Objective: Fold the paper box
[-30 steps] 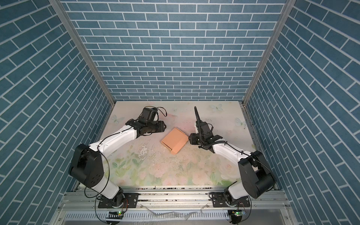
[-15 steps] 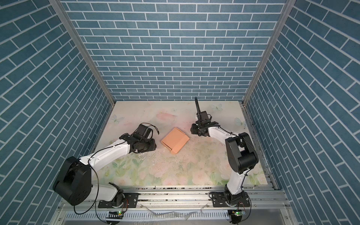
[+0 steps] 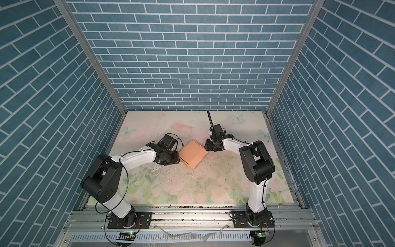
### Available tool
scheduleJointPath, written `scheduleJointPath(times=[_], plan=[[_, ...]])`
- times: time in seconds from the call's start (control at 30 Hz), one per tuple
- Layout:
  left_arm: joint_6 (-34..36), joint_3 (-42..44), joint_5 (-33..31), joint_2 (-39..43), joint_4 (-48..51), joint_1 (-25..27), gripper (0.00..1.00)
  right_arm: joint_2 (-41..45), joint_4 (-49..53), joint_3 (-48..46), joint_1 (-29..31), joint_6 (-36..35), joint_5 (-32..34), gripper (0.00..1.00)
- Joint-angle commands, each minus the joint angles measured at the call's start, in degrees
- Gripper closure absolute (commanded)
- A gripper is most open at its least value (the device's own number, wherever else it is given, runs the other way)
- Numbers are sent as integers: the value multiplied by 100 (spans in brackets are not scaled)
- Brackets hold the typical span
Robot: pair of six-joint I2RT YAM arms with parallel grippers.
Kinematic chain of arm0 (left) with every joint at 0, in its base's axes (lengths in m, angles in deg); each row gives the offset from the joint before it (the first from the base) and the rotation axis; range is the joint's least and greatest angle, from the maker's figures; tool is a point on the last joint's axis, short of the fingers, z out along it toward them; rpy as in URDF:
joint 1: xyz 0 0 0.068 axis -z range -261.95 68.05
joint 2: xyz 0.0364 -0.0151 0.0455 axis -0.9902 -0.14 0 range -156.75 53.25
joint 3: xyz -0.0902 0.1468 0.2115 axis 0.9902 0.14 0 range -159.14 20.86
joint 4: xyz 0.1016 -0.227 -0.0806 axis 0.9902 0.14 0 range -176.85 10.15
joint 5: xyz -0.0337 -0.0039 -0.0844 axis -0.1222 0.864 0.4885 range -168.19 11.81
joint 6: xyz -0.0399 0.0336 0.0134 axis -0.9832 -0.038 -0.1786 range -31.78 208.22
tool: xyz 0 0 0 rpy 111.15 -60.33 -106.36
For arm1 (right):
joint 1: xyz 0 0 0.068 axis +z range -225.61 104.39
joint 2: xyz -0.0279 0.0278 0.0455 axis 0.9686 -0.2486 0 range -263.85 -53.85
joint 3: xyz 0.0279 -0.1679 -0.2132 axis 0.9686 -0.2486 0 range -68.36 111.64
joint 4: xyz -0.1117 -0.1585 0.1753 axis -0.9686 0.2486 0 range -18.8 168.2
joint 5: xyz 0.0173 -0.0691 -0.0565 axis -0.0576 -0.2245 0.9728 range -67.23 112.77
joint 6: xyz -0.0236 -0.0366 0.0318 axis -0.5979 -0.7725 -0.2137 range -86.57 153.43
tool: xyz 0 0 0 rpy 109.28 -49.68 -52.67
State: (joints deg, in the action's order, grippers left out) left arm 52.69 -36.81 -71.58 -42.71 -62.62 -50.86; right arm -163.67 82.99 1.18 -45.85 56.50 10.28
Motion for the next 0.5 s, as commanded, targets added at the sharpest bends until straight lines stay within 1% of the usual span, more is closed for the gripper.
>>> scheduleJointPath(times=[0.0, 0.1, 0.3, 0.47], plan=[[200, -280, -106, -117, 112, 11, 51, 210, 22, -201, 198, -116, 50, 56], [271, -383, -168, -177, 203, -39, 51, 467, -74, -496, 340, -6, 152, 56], [335, -278, -197, -129, 214, -121, 51, 878, -157, -975, 530, 178, 411, 56], [344, -144, -184, 61, 255, -165, 51, 1130, -83, -1094, 531, 214, 580, 56]])
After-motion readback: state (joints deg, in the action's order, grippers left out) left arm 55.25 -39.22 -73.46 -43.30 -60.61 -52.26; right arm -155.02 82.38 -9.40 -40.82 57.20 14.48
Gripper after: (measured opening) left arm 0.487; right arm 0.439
